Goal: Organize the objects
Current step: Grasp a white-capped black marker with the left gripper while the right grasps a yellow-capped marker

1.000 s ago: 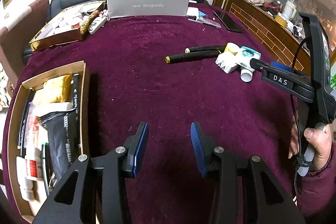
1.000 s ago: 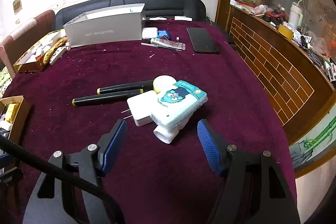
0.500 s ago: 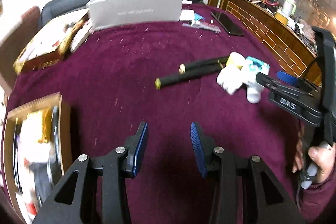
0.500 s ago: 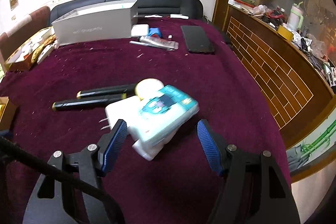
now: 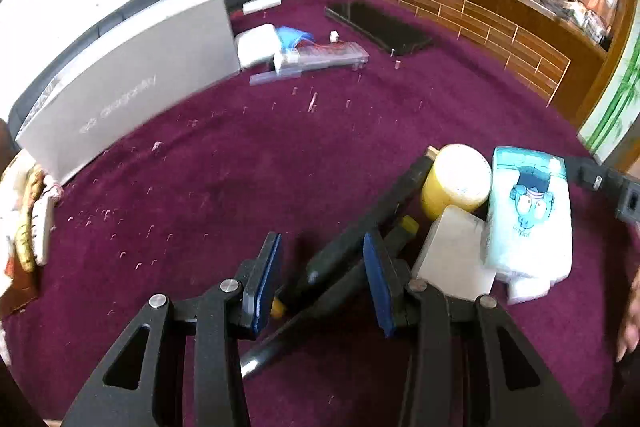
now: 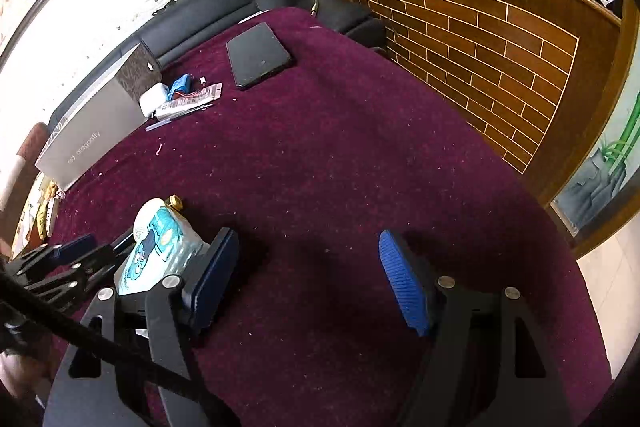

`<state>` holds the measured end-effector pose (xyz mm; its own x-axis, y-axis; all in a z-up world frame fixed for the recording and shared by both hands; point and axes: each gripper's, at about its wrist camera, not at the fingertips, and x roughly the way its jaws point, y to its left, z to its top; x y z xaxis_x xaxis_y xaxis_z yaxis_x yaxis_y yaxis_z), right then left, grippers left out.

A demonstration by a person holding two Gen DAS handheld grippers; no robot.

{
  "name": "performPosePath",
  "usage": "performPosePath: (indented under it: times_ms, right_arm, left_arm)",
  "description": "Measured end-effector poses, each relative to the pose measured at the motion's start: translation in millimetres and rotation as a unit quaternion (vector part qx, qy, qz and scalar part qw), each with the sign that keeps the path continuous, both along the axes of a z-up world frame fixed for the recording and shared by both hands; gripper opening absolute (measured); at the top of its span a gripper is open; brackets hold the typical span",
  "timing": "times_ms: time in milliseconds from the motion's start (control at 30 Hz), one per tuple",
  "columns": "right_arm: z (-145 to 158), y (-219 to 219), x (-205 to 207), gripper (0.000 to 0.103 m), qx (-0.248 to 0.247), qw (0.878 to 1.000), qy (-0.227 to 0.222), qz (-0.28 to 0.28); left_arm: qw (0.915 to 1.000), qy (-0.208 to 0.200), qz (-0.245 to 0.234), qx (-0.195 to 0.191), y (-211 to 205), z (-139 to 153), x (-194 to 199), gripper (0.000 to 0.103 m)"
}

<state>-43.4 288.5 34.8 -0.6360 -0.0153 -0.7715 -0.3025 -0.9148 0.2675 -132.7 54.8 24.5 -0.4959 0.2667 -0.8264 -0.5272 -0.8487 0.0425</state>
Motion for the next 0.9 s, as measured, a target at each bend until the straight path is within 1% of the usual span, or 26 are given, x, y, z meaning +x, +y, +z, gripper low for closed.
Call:
performPosePath:
  times_ms: [100,167,200,233,267,300,333,367,400,433,500,533,633,700,800,833,900]
  right_arm:
    - [-1,-4,0,0.073,0.002,1.0,-0.002,0.004]
    - [-4,-4,-4,0.073,0.001,1.0,-0.006,0.007]
    - [-5,-4,-3,0.073,-0.001,1.0,-0.008,0.009]
    - [-6,-5,-3,0.073,-0.004,1.0,-0.011,0.011]
    - [-7,-5,-2,0.073,-0.005,1.0,-0.012,0.012]
    - [-8,-5,-2,0.073,-0.008,1.0,-0.014,0.013]
    - [-9,-5,-1,0.073,-0.01,1.0,-0.015,0.014]
    - [-9,-5,-2,0.072,-0.012,1.0,-0.015,0.014]
    - [-9,-4,-1,0.072,-0.015,1.0,-0.016,0.013]
    - [-10,-4,-1,0.072,-0.017,1.0,-0.016,0.012]
    - [-10,-4,-1,0.073,-0.019,1.0,-0.017,0.011]
    - [-11,-4,-1,0.073,-0.017,1.0,-0.018,0.011]
    - [-12,-5,-2,0.072,-0.015,1.0,-0.021,0.012]
    - [-13,-5,-3,0.072,-0.016,1.0,-0.022,0.011]
    - [-13,-6,-4,0.073,-0.012,1.0,-0.023,0.012]
    - [-13,-7,-4,0.073,-0.01,1.0,-0.023,0.012]
    - [-13,-7,-4,0.073,-0.007,1.0,-0.022,0.012]
  left_arm:
    - [0.9979,-0.052,-0.003,0.039,-2,-3,-1,0.036]
    - [0.9961,-0.084,-0.019,0.018,3,-12,10,0.036]
    - [0.9961,-0.081,-0.034,0.011,6,-14,23,0.038]
    - [0.9959,-0.081,-0.04,0.0,7,-14,33,0.039]
    - [0.9957,-0.083,-0.041,-0.001,5,-13,39,0.039]
    - [0.995,-0.092,-0.037,0.009,0,-11,42,0.039]
    - [0.9923,-0.111,-0.03,0.046,-11,-8,43,0.039]
    - [0.9897,-0.122,-0.021,0.071,-18,-6,43,0.039]
    - [0.9885,-0.123,-0.002,0.087,-24,-3,41,0.039]
    - [0.9897,-0.111,0.02,0.088,-29,0,35,0.039]
    - [0.9918,-0.091,0.043,0.079,-30,-1,28,0.039]
    - [0.9917,-0.089,0.052,0.077,-28,-3,21,0.039]
    - [0.994,-0.066,0.051,0.07,-14,-3,8,0.039]
    - [0.9965,-0.049,0.044,0.051,-1,-3,4,0.039]
    - [0.9982,-0.041,0.034,0.027,17,-6,-5,0.039]
    - [0.9989,-0.031,0.036,0.002,27,-11,-10,0.039]
    - [0.9986,-0.027,0.04,-0.022,32,-16,-15,0.038]
